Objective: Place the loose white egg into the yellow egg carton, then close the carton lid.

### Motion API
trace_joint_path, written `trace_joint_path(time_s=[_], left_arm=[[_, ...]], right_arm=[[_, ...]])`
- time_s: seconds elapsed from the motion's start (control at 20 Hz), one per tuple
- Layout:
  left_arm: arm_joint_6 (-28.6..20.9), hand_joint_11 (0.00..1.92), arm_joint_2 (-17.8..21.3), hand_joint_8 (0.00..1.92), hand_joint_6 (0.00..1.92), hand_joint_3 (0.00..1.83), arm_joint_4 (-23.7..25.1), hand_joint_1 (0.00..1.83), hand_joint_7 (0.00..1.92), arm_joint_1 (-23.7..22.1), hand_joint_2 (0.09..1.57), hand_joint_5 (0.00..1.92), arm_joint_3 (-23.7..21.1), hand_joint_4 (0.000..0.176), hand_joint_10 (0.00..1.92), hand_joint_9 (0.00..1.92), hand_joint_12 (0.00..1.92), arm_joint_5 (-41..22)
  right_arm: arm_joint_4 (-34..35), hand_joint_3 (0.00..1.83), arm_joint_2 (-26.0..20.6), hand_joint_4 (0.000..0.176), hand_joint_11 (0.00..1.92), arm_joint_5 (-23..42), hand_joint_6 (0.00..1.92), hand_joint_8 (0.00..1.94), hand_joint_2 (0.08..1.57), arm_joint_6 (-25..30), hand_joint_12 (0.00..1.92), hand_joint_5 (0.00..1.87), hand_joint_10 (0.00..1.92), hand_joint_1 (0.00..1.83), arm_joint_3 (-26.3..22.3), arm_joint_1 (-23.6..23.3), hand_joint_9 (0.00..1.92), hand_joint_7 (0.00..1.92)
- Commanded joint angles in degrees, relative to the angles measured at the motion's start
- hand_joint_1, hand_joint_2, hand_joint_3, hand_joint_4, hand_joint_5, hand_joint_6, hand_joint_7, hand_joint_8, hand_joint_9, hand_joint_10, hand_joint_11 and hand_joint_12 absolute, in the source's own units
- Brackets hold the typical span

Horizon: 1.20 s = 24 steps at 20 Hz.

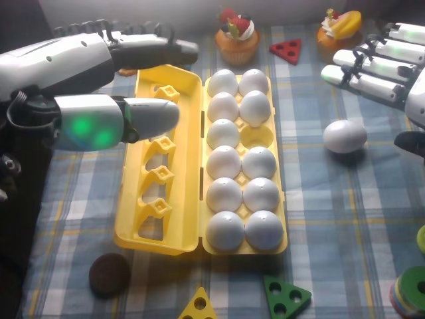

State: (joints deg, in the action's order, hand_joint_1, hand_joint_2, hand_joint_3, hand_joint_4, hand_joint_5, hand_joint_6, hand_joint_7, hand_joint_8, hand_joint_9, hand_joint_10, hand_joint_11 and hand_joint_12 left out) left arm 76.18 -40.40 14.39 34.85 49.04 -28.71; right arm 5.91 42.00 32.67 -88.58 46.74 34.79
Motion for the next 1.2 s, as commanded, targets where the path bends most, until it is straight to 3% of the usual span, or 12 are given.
trace_joint_path(time_s=[0.0,0.05,0.15,0.3,0.45,0.55,0.6,0.65,0.75,0.85,1.0,1.15], left_arm=[[-0.5,0.0,-0.2,0.0,0.01,0.01,-0.9,0.19,0.23,-0.9,1.39,0.27,0.2,0.006,0.03,0.18,0.96,-6.4],[-0.5,0.0,-0.2,0.01,0.01,0.0,-0.8,0.26,0.27,-1.0,1.39,0.32,0.2,0.0,0.03,0.23,1.03,-6.3],[-0.5,0.0,-0.2,0.0,0.01,0.0,-0.8,0.26,0.26,-1.0,1.39,0.32,0.2,0.0,0.01,0.23,0.97,-6.3],[-0.5,0.0,-0.2,0.0,0.0,0.0,-0.8,0.27,0.24,-1.0,1.39,0.31,0.3,0.006,0.01,0.22,0.95,-6.3],[-0.6,0.0,-0.2,0.0,0.0,0.0,-0.8,0.32,0.25,-1.1,1.38,0.33,0.3,0.005,0.01,0.24,1.04,-6.1],[-0.6,0.0,-0.2,0.0,0.0,0.0,-0.8,0.33,0.24,-1.1,1.38,0.32,0.4,0.013,0.01,0.22,0.98,-6.1],[-0.6,0.0,-0.2,0.0,0.0,0.0,-0.8,0.31,0.24,-1.1,1.38,0.32,0.4,0.016,0.01,0.22,0.97,-6.0],[-0.6,0.0,-0.2,0.0,0.0,0.0,-0.8,0.33,0.24,-1.2,1.38,0.32,0.5,0.01,0.0,0.22,1.0,-5.9],[-0.6,0.0,-0.2,0.0,0.0,0.0,-0.8,0.34,0.24,-1.4,1.38,0.32,0.6,0.008,0.0,0.22,1.05,-5.7],[-0.6,0.0,-0.2,0.0,0.0,0.0,-0.8,0.34,0.24,-1.5,1.38,0.32,0.6,0.0,0.0,0.22,1.04,-5.6],[-0.6,0.0,-0.2,0.0,0.0,0.0,-0.8,0.33,0.24,-1.5,1.37,0.33,0.6,0.0,0.0,0.23,1.08,-5.6],[-0.6,0.0,-0.2,0.0,0.0,0.0,-0.8,0.34,0.26,-1.5,1.37,0.34,0.6,0.0,0.01,0.25,1.12,-5.6]], right_arm=[[-0.1,0.03,-0.3,0.0,0.0,7.3,0.0,0.02,1.25,-0.2,1.59,0.0,0.51,0.83,-0.2,-0.5,0.0,0.08],[-0.1,0.02,-0.2,0.0,0.0,7.3,0.0,0.01,1.26,-0.2,1.51,0.0,0.39,0.82,-0.2,-0.4,0.0,0.06],[0.2,0.01,-0.1,0.0,0.0,7.3,0.0,0.0,1.27,-0.2,1.35,0.0,0.34,0.81,0.0,-0.4,0.02,0.06],[1.2,0.0,1.1,0.0,0.0,6.7,0.0,0.02,1.26,-0.1,1.39,0.0,0.38,0.83,1.1,-0.5,0.04,0.11],[2.5,0.0,2.3,0.0,0.0,5.8,0.01,0.0,1.21,-0.1,1.1,0.05,0.27,0.95,2.6,-0.5,0.01,0.12],[3.1,0.0,3.6,0.0,0.0,4.5,0.0,0.0,1.2,-0.1,1.2,0.01,0.28,0.92,3.7,-0.5,0.03,0.09],[3.2,0.0,4.0,0.0,0.0,4.0,0.0,0.0,1.19,-0.1,1.38,0.02,0.33,0.92,4.0,-0.5,0.04,0.09],[3.5,0.0,5.1,0.0,0.0,2.9,0.01,0.03,1.2,-0.1,1.66,0.02,0.52,0.92,4.9,-0.5,0.0,0.15],[3.6,0.0,5.8,0.0,0.0,2.2,0.01,0.04,1.19,-0.1,1.64,0.04,0.58,0.94,5.3,-0.5,0.0,0.18],[3.6,0.0,7.2,0.0,0.0,1.1,0.03,0.04,1.17,-0.1,1.42,0.1,0.6,0.98,6.2,-0.5,0.0,0.22],[3.6,0.0,8.9,0.0,0.0,-0.1,0.05,0.04,1.17,-0.1,1.39,0.16,0.63,1.0,7.3,-0.5,0.02,0.28],[3.8,0.0,10.8,0.0,0.0,-1.8,0.05,0.02,1.16,-0.1,1.22,0.2,0.54,1.04,8.7,-0.8,0.02,0.26]])
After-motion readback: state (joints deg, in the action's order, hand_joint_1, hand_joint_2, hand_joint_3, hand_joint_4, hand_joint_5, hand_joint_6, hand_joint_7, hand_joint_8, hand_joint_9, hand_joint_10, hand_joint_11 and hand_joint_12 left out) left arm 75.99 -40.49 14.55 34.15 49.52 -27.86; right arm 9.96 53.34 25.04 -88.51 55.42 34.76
